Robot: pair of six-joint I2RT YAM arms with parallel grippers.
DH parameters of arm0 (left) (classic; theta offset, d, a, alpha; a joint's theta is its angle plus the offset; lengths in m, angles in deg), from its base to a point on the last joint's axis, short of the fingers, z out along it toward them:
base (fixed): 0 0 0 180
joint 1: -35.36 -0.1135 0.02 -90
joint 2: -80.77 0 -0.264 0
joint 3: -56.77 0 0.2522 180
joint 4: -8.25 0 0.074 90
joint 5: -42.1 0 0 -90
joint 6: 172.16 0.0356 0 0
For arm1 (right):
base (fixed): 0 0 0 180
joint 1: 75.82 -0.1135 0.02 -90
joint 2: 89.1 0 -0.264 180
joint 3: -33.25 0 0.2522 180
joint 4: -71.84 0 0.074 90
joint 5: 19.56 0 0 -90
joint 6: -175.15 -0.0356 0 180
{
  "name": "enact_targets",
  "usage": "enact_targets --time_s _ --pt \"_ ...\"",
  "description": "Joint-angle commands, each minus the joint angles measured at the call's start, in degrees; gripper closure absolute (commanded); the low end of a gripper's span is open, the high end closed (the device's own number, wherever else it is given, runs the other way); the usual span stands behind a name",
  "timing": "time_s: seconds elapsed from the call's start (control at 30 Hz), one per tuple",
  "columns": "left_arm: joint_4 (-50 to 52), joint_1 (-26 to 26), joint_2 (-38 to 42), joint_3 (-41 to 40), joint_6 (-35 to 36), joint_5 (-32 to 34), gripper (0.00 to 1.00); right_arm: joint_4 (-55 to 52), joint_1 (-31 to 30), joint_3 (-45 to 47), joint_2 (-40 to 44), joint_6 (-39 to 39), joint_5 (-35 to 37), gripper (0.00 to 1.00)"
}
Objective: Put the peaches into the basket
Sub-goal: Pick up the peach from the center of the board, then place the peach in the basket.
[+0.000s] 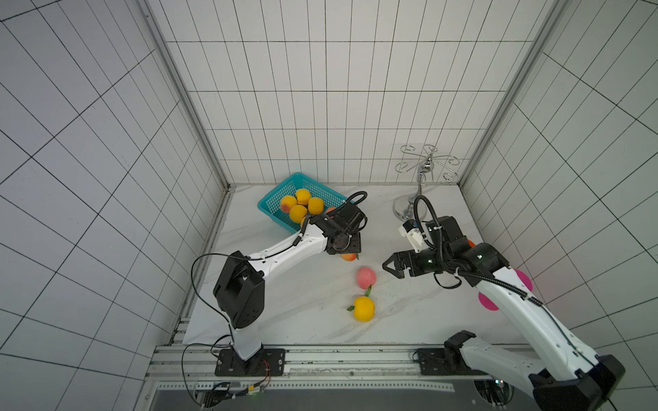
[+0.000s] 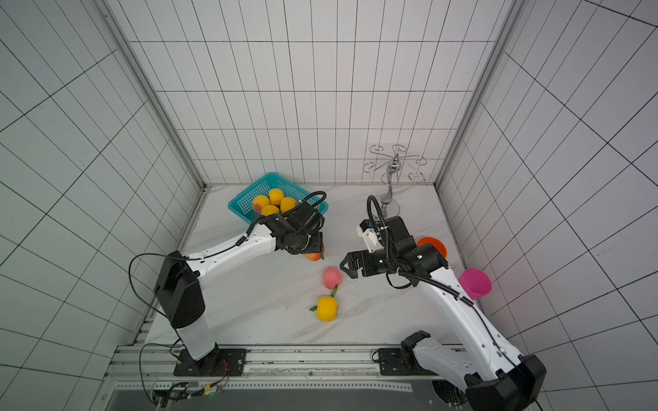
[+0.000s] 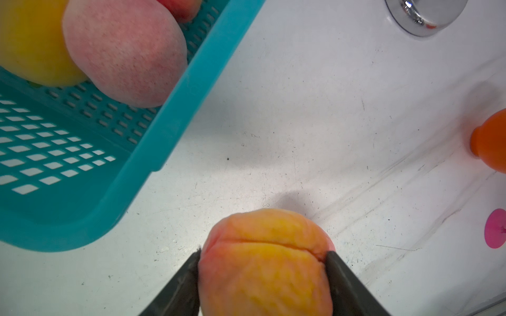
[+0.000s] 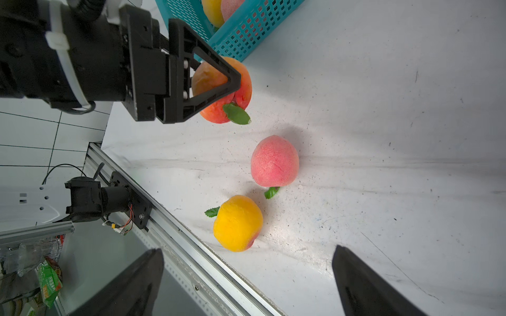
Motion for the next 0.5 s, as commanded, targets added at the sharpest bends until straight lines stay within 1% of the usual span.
enact_targets --time_s 0.0,0.23,0.33,0.47 --pt "2.43 -0.77 0.92 3.22 1.38 2.93 0.35 0.08 0.31 -3.54 -0.85 1.23 -0.31 0.00" --pt "1.91 -6.37 -0.37 6.24 4.33 0.01 0.35 0.12 0.31 -8.24 -4.73 3.89 1.69 0.00" --pt "2.54 -9.34 -1.74 8.80 5.89 -1.87 0.35 -0.27 0.43 -10.33 -6.74 3.91 2.89 0.01" --pt "3.14 -13.10 -3.46 12.54 8.86 -2.82 0.35 0.70 0.47 -11.16 -9.04 3.24 3.16 0.01"
